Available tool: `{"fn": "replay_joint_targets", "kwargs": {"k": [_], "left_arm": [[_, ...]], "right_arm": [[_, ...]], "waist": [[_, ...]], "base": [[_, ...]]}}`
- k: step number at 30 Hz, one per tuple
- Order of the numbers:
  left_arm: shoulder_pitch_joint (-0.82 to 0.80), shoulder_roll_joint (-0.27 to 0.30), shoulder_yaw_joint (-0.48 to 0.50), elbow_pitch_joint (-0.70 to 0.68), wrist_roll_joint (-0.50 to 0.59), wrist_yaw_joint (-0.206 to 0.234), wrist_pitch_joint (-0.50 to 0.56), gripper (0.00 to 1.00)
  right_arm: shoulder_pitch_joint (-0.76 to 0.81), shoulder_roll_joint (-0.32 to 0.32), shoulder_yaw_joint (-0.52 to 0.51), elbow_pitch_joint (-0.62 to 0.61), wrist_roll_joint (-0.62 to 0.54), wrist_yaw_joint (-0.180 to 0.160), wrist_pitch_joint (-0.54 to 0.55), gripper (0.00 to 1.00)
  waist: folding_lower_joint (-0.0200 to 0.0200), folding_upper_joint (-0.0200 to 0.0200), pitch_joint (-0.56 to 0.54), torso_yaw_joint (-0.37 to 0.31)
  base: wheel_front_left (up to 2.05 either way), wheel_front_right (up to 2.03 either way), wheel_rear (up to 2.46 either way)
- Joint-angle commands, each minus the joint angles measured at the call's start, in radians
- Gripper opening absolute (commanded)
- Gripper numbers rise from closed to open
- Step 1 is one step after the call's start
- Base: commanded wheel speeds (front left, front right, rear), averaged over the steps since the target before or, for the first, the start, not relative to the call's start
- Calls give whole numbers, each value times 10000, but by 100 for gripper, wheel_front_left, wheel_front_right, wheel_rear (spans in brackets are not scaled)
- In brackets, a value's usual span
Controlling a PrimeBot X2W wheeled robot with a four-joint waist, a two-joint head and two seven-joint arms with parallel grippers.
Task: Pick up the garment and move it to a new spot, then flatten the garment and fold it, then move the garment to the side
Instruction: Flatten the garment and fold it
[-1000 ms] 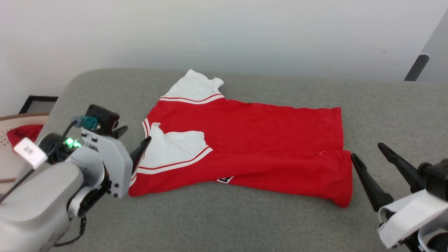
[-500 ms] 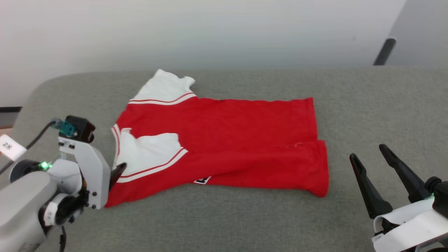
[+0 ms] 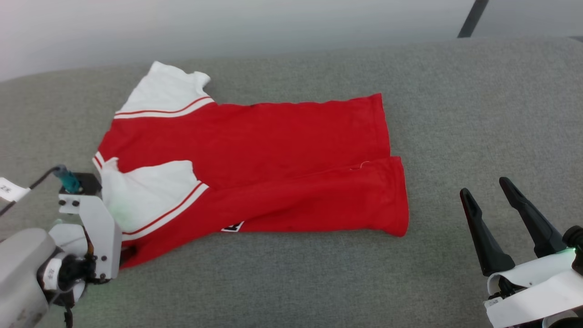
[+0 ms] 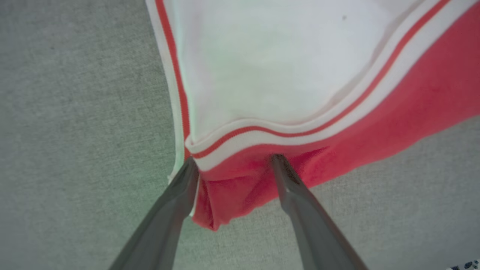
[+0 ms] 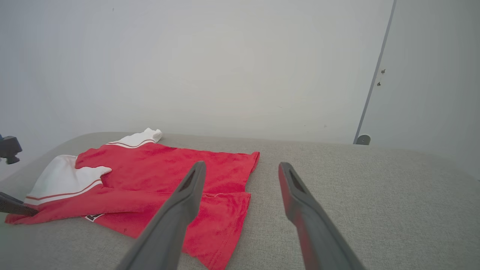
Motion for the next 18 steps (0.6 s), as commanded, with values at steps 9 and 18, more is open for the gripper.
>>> {"fn": "replay_joint_targets", "kwargs": {"k": [9,18], "left_arm": [[-103,-335,164,596,-344,-106,165,0],[-682,-489,254,914,31,-457,-249,0]], "right_arm": [[-180,135,-131,56,239,-8,82,100],[-362,151,-197,603,544,-8,1138,100]], "waist": [[0,0,327,-54],[0,0,448,275]], "base": [[0,0,0],[0,0,0]]}}
